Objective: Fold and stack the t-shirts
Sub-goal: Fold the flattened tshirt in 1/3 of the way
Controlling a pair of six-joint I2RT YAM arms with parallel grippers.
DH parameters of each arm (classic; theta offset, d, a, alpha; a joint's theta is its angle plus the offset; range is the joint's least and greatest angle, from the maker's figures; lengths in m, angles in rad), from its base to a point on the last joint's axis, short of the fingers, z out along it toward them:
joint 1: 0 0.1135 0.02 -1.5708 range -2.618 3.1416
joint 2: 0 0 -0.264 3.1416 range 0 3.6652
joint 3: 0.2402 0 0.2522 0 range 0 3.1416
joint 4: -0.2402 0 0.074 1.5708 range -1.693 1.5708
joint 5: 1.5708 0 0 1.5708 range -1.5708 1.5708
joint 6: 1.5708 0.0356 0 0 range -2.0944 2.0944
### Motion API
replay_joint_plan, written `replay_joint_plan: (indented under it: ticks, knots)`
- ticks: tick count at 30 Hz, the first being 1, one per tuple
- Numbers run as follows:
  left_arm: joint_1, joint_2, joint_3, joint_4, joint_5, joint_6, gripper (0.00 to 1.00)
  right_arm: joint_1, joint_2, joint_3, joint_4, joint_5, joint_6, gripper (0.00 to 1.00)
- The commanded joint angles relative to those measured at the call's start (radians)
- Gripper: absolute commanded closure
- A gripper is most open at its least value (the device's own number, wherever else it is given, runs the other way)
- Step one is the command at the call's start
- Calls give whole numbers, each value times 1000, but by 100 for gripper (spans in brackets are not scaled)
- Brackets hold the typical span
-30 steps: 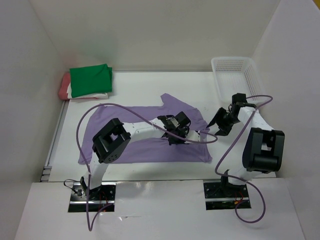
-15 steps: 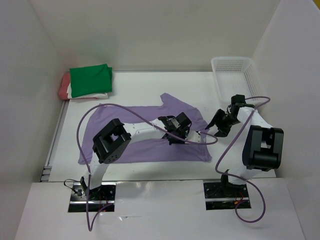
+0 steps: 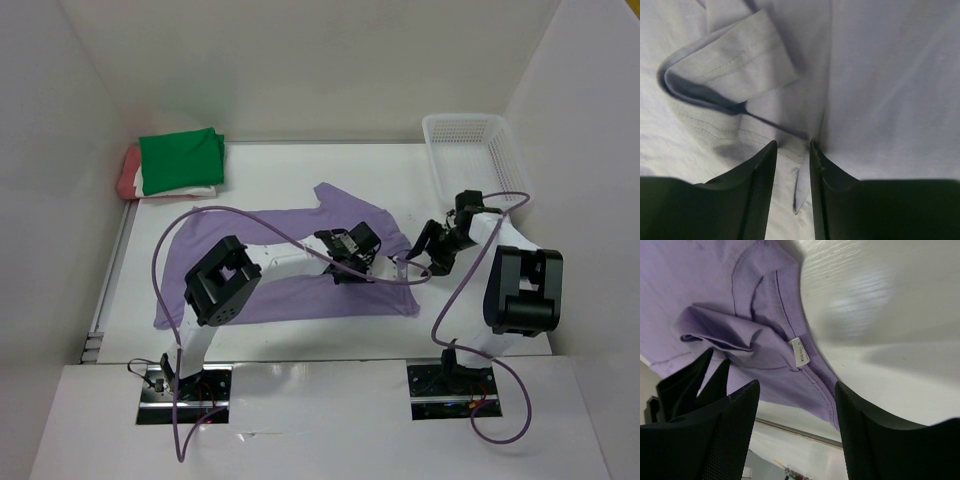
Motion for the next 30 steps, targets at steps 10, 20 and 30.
replay_joint_plan:
  ticks: [10,20,30]
  knots:
    - [66,-19,22,1,12,0,78,57,-1,21,12,20,-6,33]
    - [143,-19,71,-19,80,-54,100,150,17,52,12,70,-18,33]
    - [287,-28,119,-19,177,-167,100,323,60,189,-29,256,-18,32]
